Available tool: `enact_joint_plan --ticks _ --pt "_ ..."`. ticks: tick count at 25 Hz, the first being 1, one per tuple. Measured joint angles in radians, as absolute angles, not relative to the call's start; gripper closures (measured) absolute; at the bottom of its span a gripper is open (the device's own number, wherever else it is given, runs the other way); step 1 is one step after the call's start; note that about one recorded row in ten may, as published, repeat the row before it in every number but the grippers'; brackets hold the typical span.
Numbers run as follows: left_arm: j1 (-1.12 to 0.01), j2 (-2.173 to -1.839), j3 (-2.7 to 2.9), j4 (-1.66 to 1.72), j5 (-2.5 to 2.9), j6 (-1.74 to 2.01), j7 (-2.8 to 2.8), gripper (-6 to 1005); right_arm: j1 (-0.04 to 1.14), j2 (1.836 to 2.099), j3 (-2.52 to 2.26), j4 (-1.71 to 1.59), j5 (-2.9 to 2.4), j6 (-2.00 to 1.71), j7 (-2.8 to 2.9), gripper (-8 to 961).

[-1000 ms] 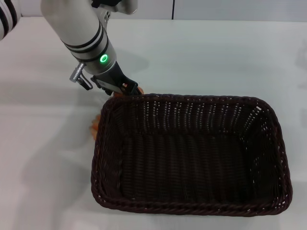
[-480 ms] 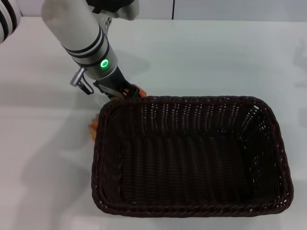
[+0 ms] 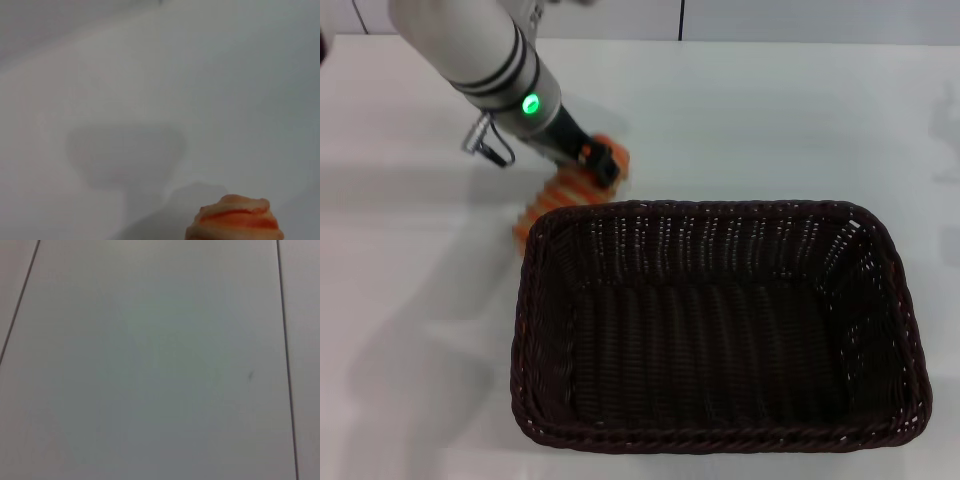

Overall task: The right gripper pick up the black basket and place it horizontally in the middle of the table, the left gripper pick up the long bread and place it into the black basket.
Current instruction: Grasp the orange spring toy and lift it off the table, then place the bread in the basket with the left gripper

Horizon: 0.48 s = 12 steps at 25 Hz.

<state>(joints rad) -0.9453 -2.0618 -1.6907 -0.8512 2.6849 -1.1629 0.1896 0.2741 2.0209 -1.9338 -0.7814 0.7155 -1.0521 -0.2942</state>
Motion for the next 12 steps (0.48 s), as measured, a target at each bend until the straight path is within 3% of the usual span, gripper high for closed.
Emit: enact_joint_plan --ticks 3,12 --pt "-0.854 -2.059 -1.692 -1.144 2.716 -1.199 0.233 406 0.267 2.022 -1.930 -0.790 0.716 -1.053 -0.297 737" --pt "-0.788 -2.067 -1.523 -1.663 2.667 -1.486 0.270 468 0.272 2.024 -1.925 -0.794 0.708 -1.053 -0.300 737"
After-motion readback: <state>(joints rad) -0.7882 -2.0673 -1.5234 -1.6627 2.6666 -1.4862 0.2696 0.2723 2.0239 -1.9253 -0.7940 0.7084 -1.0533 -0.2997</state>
